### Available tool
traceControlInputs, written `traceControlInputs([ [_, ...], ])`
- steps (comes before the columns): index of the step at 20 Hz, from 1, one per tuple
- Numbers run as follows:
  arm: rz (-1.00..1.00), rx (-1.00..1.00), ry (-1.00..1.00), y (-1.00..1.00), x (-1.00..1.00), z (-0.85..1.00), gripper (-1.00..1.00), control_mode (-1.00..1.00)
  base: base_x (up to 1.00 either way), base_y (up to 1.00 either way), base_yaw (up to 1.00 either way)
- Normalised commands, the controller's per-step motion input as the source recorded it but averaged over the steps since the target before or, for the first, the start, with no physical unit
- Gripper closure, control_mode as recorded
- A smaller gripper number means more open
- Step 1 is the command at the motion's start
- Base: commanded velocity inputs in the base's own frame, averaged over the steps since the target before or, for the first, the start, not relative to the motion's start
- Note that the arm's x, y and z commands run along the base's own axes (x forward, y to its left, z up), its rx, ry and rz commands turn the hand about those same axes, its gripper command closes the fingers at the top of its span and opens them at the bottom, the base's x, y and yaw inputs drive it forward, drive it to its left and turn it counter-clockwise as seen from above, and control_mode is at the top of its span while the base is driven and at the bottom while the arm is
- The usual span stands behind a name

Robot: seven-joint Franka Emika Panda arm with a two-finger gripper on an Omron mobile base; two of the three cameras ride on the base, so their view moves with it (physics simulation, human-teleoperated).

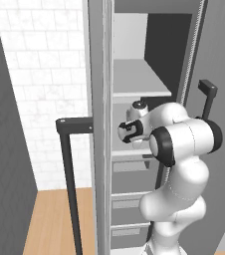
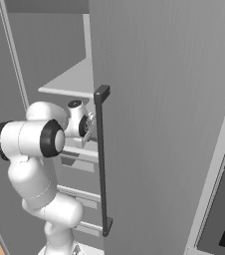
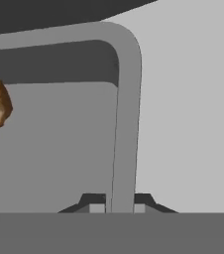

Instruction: Take the meat container that has the chicken drumstick and place it on the second highest rack of the freezer. Then take the vegetable container that has the broccoli and lemon wedge and place it on the highest rack of the freezer.

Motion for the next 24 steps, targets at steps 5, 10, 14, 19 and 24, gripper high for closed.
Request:
traceControlInputs([
  [5,0.0,0.0,-0.01,0.0,0.09,-0.04,1.0,-1.0,0.0,0.0,0.0],
  [10,0.0,0.0,0.0,0.0,0.0,0.0,1.0,-1.0,0.0,0.0,0.0],
  [14,0.0,0.0,0.0,0.0,0.0,0.0,1.0,-1.0,0.0,0.0,0.0],
  [19,0.0,0.0,0.0,0.0,0.0,0.0,-1.0,-1.0,0.0,0.0,0.0],
  [24,0.0,0.0,0.0,0.0,0.0,0.0,-1.0,-1.0,0.0,0.0,0.0],
])
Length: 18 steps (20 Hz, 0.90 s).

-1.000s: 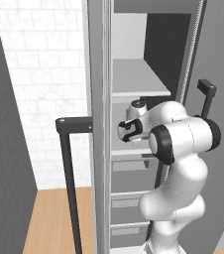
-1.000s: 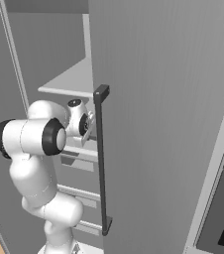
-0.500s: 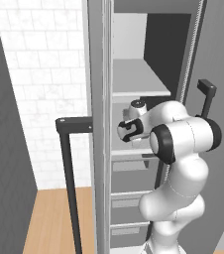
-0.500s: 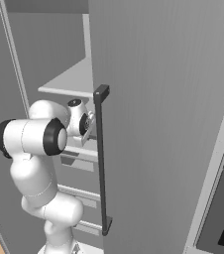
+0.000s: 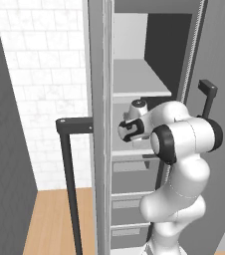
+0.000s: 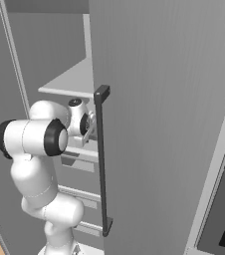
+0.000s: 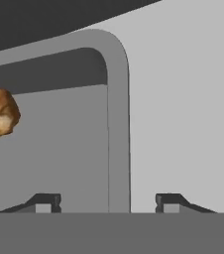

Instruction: Take the meat container that has the chicken drumstick and place it on the second highest rack of the freezer. Then take the vegetable container that has the broccoli and lemon wedge and place it on the highest rack of the freezer.

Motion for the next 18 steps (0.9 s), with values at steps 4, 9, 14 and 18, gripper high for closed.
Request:
traceControlInputs([
  [4,0.02,0.0,-0.05,0.0,-0.34,0.0,-1.0,-1.0,0.0,0.0,0.0],
  [9,0.06,0.02,-0.12,-0.01,-0.97,0.28,-1.0,-1.0,0.0,0.0,0.0],
  [14,0.0,0.05,0.0,0.0,-0.21,0.82,-1.0,-1.0,0.0,0.0,0.0],
  [18,0.0,0.04,0.0,0.0,-0.03,0.62,-1.0,-1.0,0.0,0.0,0.0],
])
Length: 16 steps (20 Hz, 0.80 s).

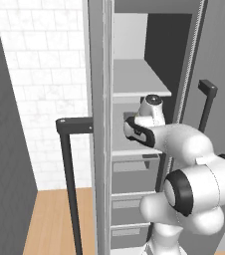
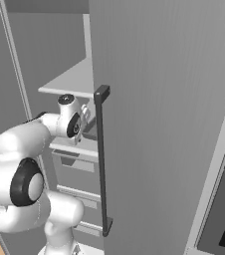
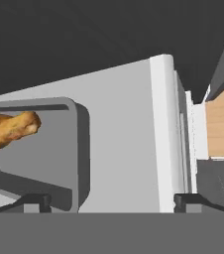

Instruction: Take the meat container that has the chicken drumstick and place it on the second highest rack of the freezer. Then take the vegetable container that has the broccoli and lemon wedge and place it on the highest rack of the freezer.

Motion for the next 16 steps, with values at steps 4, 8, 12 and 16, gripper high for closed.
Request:
traceControlInputs([
  [4,0.0,0.0,0.01,0.0,-0.44,0.02,-1.0,-1.0,0.0,0.0,0.0],
  [8,0.0,0.0,0.0,0.0,-0.71,0.05,-1.0,-1.0,0.0,0.0,0.0],
  [12,0.02,0.0,0.01,0.0,-0.79,0.48,-1.0,-1.0,0.0,0.0,0.0],
  [16,0.1,0.0,0.06,0.01,-0.8,0.7,-1.0,-1.0,0.0,0.0,0.0],
])
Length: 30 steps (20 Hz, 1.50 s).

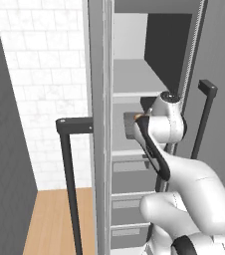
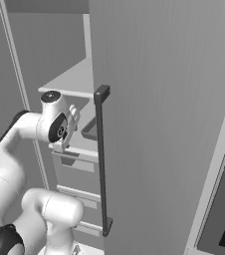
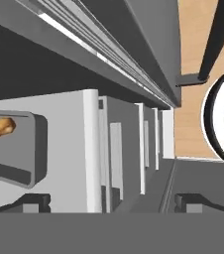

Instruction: Take the meat container that has the chicken drumstick and place it on the second highest rack of the freezer. Then take the vegetable container that has the broccoli and lemon wedge and place it on the highest rack of the freezer.

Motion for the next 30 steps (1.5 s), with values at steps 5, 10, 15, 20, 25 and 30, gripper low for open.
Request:
traceControlInputs([
  [5,0.08,0.0,0.07,0.09,-0.77,0.73,-1.0,-1.0,0.0,0.0,0.0],
  [10,0.02,0.0,0.01,0.01,-0.89,0.59,-1.0,-1.0,0.0,0.0,0.0],
  [15,0.0,0.0,0.0,0.0,-0.66,0.54,-1.0,-1.0,0.0,0.0,0.0],
  [20,0.0,0.0,0.0,-0.01,-0.31,0.46,-1.0,-1.0,0.0,0.0,0.0],
  [25,0.0,-0.01,0.01,-0.01,-0.26,0.24,-1.0,-1.0,0.0,0.0,0.0],
  [30,0.0,0.0,0.0,-0.13,-0.31,0.06,-1.0,-1.0,0.0,0.0,0.0],
])
